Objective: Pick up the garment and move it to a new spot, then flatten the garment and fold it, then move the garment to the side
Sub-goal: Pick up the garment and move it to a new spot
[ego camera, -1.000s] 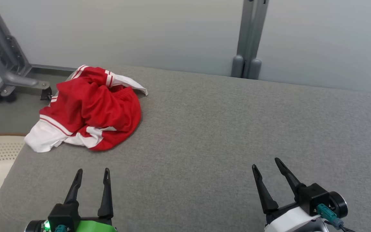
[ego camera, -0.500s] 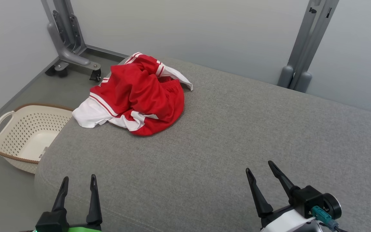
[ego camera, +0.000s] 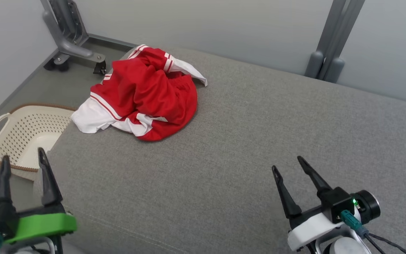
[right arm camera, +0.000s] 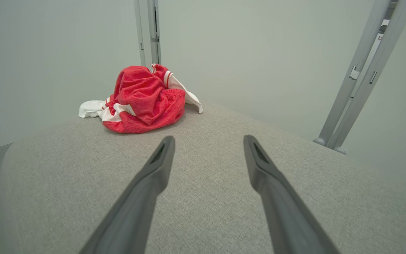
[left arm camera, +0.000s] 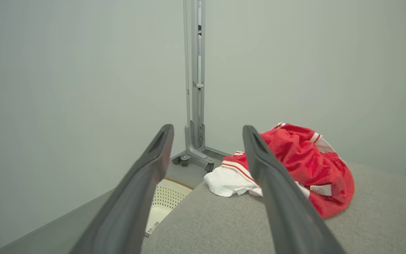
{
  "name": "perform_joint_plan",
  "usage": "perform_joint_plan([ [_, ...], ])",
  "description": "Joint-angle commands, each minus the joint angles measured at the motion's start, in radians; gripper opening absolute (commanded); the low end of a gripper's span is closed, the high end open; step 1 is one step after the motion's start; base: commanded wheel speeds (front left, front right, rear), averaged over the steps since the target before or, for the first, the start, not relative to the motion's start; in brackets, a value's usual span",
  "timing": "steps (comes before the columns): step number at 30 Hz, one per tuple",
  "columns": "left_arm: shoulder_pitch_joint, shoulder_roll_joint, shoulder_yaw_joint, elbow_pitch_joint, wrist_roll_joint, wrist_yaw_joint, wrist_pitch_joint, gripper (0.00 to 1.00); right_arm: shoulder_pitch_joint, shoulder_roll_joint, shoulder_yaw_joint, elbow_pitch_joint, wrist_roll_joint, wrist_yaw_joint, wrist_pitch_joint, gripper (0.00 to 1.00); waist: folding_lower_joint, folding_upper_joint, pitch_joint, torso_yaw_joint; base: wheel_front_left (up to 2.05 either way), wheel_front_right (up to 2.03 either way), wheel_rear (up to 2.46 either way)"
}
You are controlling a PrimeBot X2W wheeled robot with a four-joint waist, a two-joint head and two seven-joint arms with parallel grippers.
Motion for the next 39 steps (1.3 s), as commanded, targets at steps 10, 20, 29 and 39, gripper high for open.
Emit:
perform_joint_plan([
  [10, -0.486, 0.167, -0.061, 0.194, 0.061, -0.083, 0.006, 1.0, -0.115, -0.083, -0.029, -0.039, -0.044, 0.0, -0.003, 1.0, 0.0, 0.0, 0.34, -0.122, 0.0, 0.0, 0.0],
  [20, -0.982, 0.219, -0.089, 0.677, -0.059, -0.114, 0.148, 1.0, -0.185, -0.122, -0.069, -0.095, -0.059, 0.0, -0.003, 1.0, 0.0, 0.0, 0.478, -0.18, 0.0, 0.0, 0.0],
  [29, -1.166, 0.305, -0.224, 0.997, -0.209, -0.119, 0.4, 1.0, -0.209, -0.134, -0.082, -0.112, -0.049, 0.0, -0.003, 1.0, 0.0, 0.0, 0.576, -0.259, 0.0, 0.0, 0.0],
  [39, -1.151, 0.35, -0.326, 1.074, -0.376, -0.12, 0.538, 1.0, -0.21, -0.133, -0.097, -0.111, -0.055, -0.001, 0.0, 1.0, 0.0, 0.0, 0.618, -0.28, 0.0, 0.0, 0.0],
])
